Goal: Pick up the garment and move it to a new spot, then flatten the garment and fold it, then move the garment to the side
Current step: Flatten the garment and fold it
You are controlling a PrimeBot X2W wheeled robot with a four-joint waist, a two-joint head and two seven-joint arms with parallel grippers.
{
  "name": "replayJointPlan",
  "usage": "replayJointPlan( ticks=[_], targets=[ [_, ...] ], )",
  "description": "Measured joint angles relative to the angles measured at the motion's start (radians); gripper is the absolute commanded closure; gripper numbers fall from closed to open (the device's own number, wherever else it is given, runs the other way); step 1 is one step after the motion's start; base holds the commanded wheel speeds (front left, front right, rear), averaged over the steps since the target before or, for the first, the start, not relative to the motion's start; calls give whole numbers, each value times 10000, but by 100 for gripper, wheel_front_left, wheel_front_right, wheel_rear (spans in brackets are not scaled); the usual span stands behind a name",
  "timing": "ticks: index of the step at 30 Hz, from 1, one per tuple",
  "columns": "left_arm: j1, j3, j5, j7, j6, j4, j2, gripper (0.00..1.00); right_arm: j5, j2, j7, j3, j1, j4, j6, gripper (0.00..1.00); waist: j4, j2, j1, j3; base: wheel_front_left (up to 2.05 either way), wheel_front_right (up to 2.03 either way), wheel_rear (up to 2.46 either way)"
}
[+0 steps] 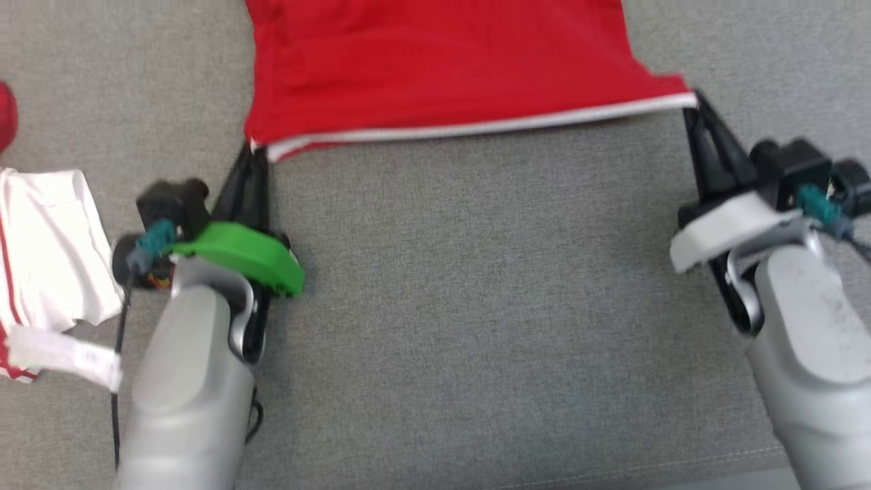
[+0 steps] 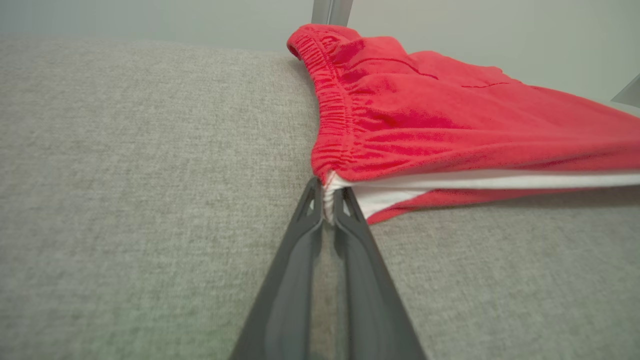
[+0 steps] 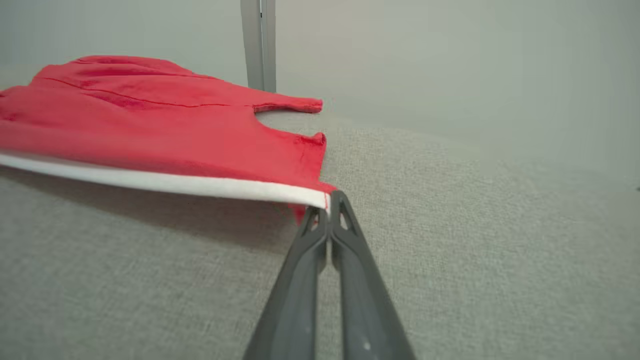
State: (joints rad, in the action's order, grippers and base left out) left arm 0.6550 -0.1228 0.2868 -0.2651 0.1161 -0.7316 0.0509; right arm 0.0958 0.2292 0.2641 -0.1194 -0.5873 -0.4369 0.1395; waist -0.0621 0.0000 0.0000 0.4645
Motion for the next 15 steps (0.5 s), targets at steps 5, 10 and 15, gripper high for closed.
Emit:
replayJointPlan(
  ticks=[5, 10, 15],
  targets=[
    [-1321, 15, -90, -6, 75, 151, -58, 100, 332, -6, 0, -479, 1273, 178, -10, 100, -23, 0, 0, -745, 0, 0, 0],
    [-2533, -165, -167, -4, 127, 353, -63, 100, 556, -100, 0, -656, 2549, 403, -63, 100, -30, 0, 0, -1634, 0, 0, 0],
    [-3603, -414, 29, 2, 128, 545, -59, 100, 627, -130, 0, -846, 3553, 453, -65, 100, -39, 0, 0, -2526, 0, 0, 0]
  ],
)
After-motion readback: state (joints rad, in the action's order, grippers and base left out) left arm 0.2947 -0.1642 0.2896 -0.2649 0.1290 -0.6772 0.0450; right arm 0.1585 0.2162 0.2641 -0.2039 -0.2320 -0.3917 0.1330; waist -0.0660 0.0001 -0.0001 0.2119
